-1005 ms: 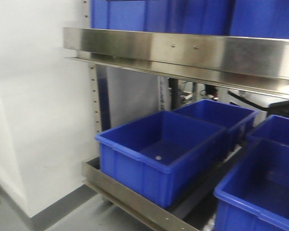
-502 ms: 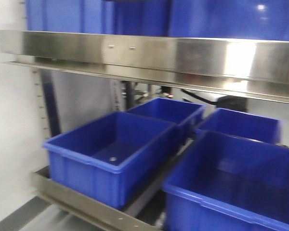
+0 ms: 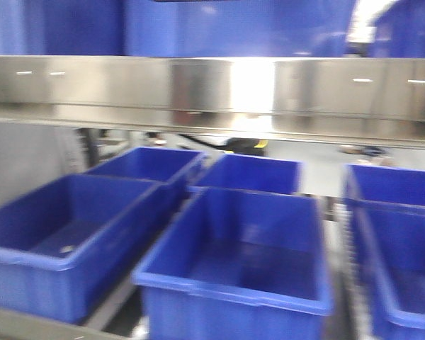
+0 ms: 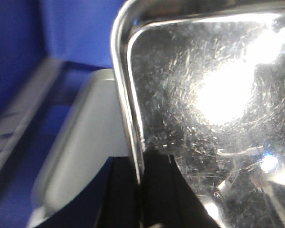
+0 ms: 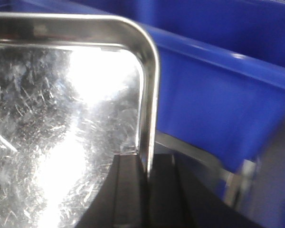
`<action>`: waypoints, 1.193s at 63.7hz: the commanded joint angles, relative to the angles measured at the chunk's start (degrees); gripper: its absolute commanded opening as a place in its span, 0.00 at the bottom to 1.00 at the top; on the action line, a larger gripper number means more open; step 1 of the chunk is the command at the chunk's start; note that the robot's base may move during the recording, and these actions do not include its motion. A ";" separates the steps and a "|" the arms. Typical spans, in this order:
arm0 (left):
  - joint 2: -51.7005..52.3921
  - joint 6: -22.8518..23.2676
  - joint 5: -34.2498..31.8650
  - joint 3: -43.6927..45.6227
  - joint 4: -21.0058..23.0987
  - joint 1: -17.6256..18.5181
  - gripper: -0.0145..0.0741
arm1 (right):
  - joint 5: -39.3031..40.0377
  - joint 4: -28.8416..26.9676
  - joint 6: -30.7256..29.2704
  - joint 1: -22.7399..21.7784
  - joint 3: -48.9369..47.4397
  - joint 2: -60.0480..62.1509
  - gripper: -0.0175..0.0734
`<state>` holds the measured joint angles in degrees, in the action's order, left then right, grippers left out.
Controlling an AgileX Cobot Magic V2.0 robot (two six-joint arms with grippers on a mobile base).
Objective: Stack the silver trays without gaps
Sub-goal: 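Drive the base past the plant to the other bin shelf, then lower the held tray onto the stack of silver trays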
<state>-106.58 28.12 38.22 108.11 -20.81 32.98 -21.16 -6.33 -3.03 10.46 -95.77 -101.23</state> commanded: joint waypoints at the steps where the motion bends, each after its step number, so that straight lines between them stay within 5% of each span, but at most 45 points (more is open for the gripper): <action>1: 0.45 -1.26 -4.78 0.62 2.01 1.99 0.14 | 3.66 -2.35 -0.55 1.66 -0.85 0.88 0.11; 76: 0.45 -1.26 -4.78 0.62 2.01 1.99 0.14 | 3.66 -2.35 -0.55 1.66 -0.85 0.88 0.11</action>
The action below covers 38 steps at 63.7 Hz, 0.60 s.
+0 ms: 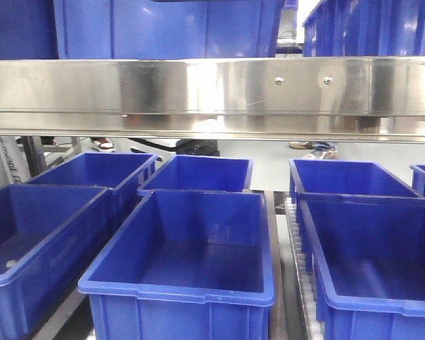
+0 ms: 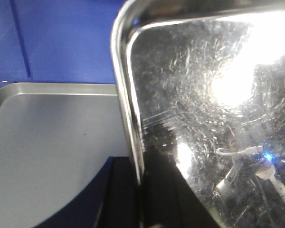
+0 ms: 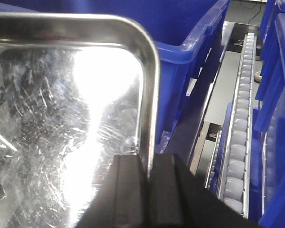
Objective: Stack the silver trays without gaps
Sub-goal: 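Lower the held tray onto the stack of silver trays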
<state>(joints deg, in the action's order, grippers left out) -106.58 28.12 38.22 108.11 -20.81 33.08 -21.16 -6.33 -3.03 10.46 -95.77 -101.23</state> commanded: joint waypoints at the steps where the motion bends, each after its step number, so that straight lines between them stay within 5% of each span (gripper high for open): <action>1: 0.45 -1.26 -4.78 0.62 2.01 1.88 0.14 | 3.66 -2.35 -0.55 1.66 -0.85 0.88 0.11; 31: 0.45 -1.26 -4.78 0.62 2.01 1.88 0.14 | 4.07 -3.75 -0.55 1.66 -0.85 0.88 0.11; 38: 0.45 -1.26 -4.17 0.62 -0.90 1.88 0.14 | 4.91 -5.81 -0.55 1.66 -0.85 0.88 0.11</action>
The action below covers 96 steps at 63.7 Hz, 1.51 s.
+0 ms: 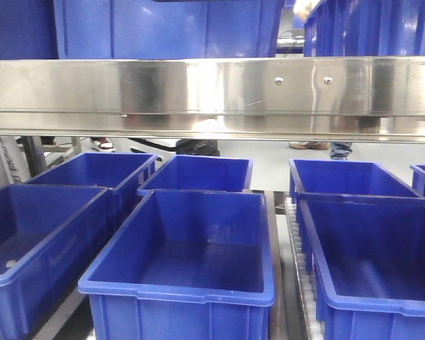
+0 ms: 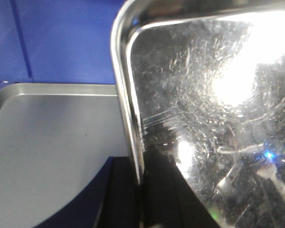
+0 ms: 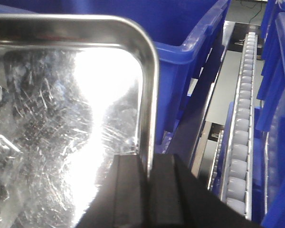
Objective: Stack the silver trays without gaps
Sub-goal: 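Lower the held tray onto the stack of silver trays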
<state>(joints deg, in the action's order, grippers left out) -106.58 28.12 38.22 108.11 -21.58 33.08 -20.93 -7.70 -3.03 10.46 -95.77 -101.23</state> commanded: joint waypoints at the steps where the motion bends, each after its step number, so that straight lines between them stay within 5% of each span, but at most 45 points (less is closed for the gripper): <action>1: 0.45 -1.26 -3.78 0.62 -1.01 1.88 0.14 | 4.68 -5.03 -0.55 1.76 -0.85 0.88 0.11; 20: 0.45 -1.26 5.96 0.62 -13.65 1.41 0.14 | 4.68 -7.08 -0.55 4.65 -0.85 -1.57 0.11; 45: -2.07 -5.81 5.85 0.62 -11.99 -6.01 0.14 | 5.99 -12.00 -0.55 6.00 -0.85 -6.12 0.11; 66: -5.29 -5.81 3.63 0.62 -11.89 -6.68 0.15 | 9.78 -11.67 -0.55 6.08 -0.85 -7.76 0.11; 74: -5.98 -5.81 3.52 0.62 -12.14 -6.68 0.24 | 11.84 -11.67 -0.55 6.08 -0.85 -8.11 0.12; 79: -5.98 -5.45 2.75 0.62 -12.62 -6.68 0.36 | 12.11 -11.67 -0.55 6.08 -0.85 -8.23 0.22; 87: -5.98 -5.45 1.51 0.62 -12.62 -6.68 0.53 | 12.51 -11.67 -0.55 6.08 -0.85 -8.35 0.54; 96: -5.98 -5.32 1.02 0.62 -12.62 -6.68 0.57 | 12.54 -11.67 -0.55 6.08 -0.85 -8.35 0.53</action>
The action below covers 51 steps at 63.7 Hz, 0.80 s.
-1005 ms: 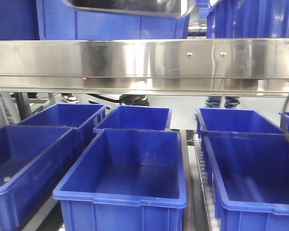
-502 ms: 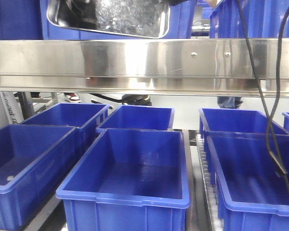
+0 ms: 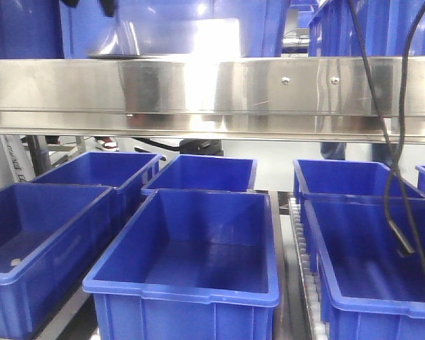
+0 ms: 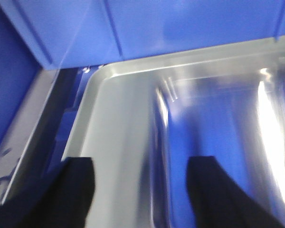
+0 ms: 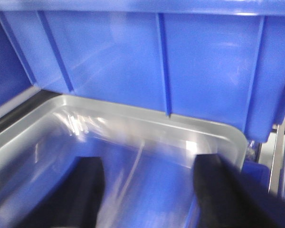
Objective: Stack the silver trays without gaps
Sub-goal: 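Lower the held tray onto the stack of silver trays, then open both grippers to release the tray on the stack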
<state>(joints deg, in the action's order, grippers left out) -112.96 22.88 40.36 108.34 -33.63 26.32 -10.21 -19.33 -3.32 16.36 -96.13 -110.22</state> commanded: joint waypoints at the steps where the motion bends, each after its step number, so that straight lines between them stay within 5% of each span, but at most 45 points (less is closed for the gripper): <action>1: 0.40 -0.09 -1.12 0.39 -0.56 0.08 0.57 | 1.82 -0.03 -0.26 0.19 -0.50 0.64 0.53; 17: 2.16 0.05 -0.79 0.47 -0.58 0.08 0.57 | 1.67 0.38 -0.26 0.19 -0.50 3.07 0.51; 28: 9.39 2.70 0.58 0.47 -0.58 0.08 0.48 | -4.75 6.10 -0.26 0.19 -0.50 10.66 0.49; 34: 13.76 2.83 0.83 0.47 -0.58 0.08 0.35 | -10.37 9.49 -0.26 0.19 -0.37 14.95 0.34; 40: 17.95 2.83 0.83 -0.34 -0.58 0.08 0.14 | -15.21 13.57 -0.26 0.19 0.52 19.07 0.07; 51: 27.00 2.83 -3.52 -7.37 -0.58 0.08 0.16 | -13.49 14.27 -0.26 0.19 8.12 29.29 0.11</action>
<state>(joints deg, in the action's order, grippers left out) -90.23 25.31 40.02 104.40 -33.93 26.32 -25.73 -6.37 -3.23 16.36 -90.86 -85.57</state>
